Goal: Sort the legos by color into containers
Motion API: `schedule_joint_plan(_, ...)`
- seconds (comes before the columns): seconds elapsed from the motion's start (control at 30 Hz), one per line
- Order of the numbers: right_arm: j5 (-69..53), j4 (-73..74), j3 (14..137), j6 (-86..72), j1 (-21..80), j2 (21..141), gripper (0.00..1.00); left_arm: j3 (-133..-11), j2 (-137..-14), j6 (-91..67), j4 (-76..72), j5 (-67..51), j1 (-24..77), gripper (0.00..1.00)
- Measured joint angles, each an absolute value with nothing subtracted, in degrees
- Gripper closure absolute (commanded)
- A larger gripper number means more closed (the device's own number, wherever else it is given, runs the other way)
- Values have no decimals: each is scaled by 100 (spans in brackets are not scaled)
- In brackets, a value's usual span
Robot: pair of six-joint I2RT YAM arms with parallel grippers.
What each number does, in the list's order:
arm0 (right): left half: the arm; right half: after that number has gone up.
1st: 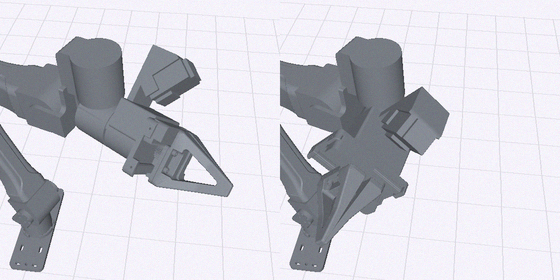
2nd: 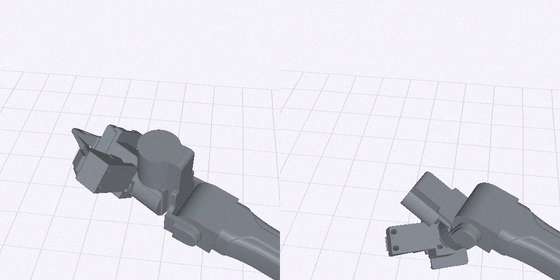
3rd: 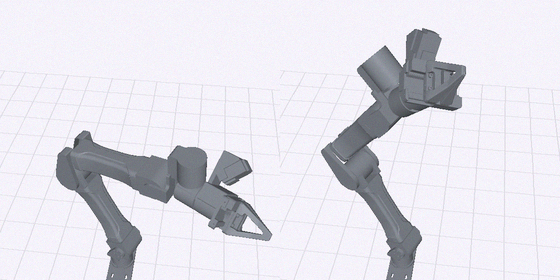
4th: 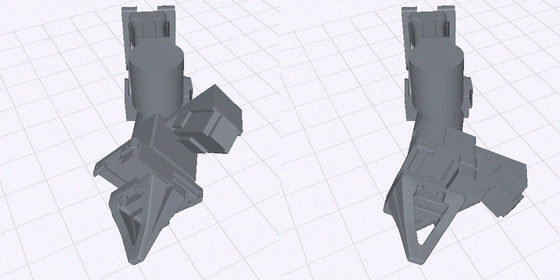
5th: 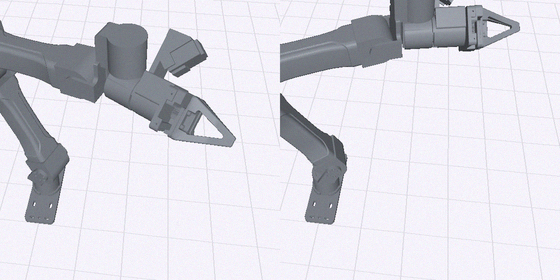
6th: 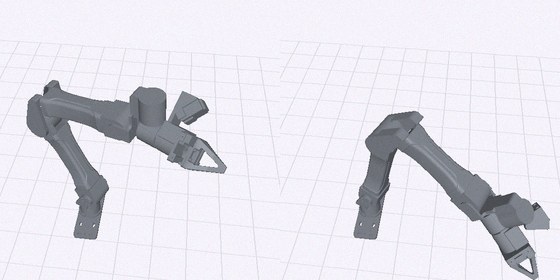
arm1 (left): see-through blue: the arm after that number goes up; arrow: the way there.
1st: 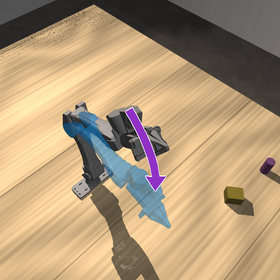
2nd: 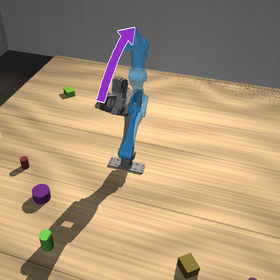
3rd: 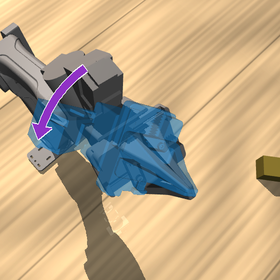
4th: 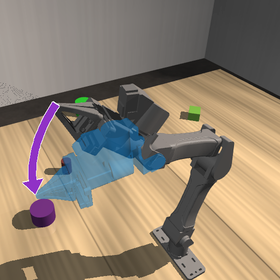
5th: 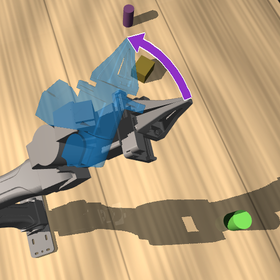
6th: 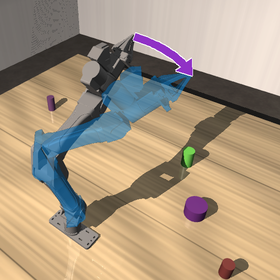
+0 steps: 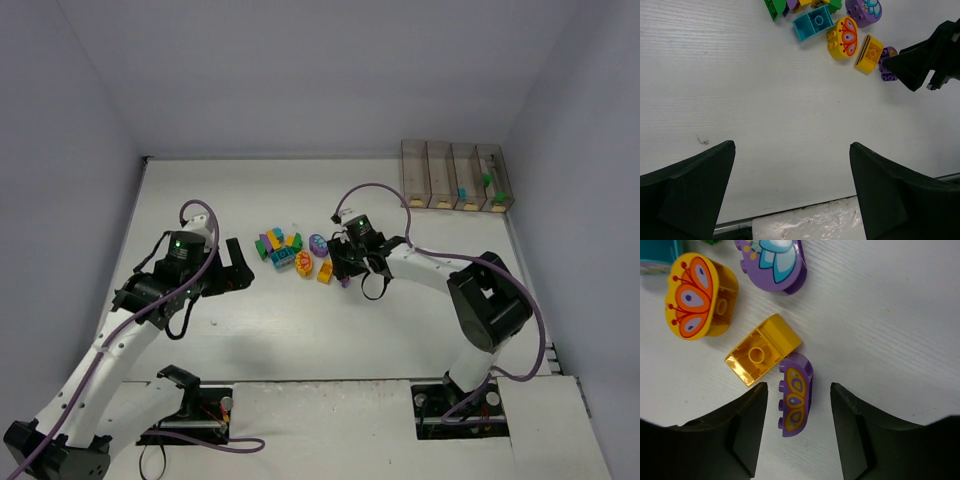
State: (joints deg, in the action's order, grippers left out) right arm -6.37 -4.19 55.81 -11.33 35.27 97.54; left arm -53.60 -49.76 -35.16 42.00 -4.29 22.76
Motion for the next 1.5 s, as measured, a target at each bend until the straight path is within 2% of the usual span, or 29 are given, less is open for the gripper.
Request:
schedule_joint_plan(0.1,-626,-423,5533,-1127,3527,9924,64,-5360,-4982,-3516,4195,-429,2276,10)
schedule_joint_plan(0.2,-600,-425,5492,-1118,3531,10009,83,-5360,-5033,-3516,4193,-432,2276,10)
schedule_joint_plan(0.23,-572,-454,5492,-1114,3531,10014,93,-5360,-5065,-3516,4191,-432,2276,10)
schedule_joint_plan(0.27,-543,-469,5492,-1109,3531,10012,97,-5360,-5107,-3516,4189,-432,2276,10)
schedule_joint_plan(0.33,-447,-475,5492,-1041,3509,10012,100,-5360,-5179,-3514,4185,-434,2276,10)
schedule_joint_plan(0.5,-200,-355,5734,-670,3087,9988,100,-5360,-5360,-3509,4160,-432,2276,10)
schedule_joint_plan(0.77,351,-405,7594,-143,1017,10125,100,-5387,-5583,-3507,4049,-427,2276,10)
schedule_joint_plan(1.0,519,-510,9236,97,259,11380,96,-5463,-5830,-3463,3981,-366,2276,10)
schedule_joint_plan(1.13,519,-423,9730,134,47,12151,94,-5487,-5892,-3461,3903,-309,2276,10)
schedule_joint_plan(1.23,508,-309,9990,139,-130,12584,84,-5513,-5909,-3461,3844,-274,2276,10)
schedule_joint_plan(1.3,489,-226,10136,145,-217,12761,73,-5537,-5931,-3461,3817,-248,2276,10)
schedule_joint_plan(1.43,373,-152,10355,183,-342,12895,45,-5592,-6012,-3468,3758,-187,2276,10)
schedule_joint_plan(1.5,316,-148,10440,211,-351,12899,41,-5603,-6069,-3472,3728,-165,2276,10)
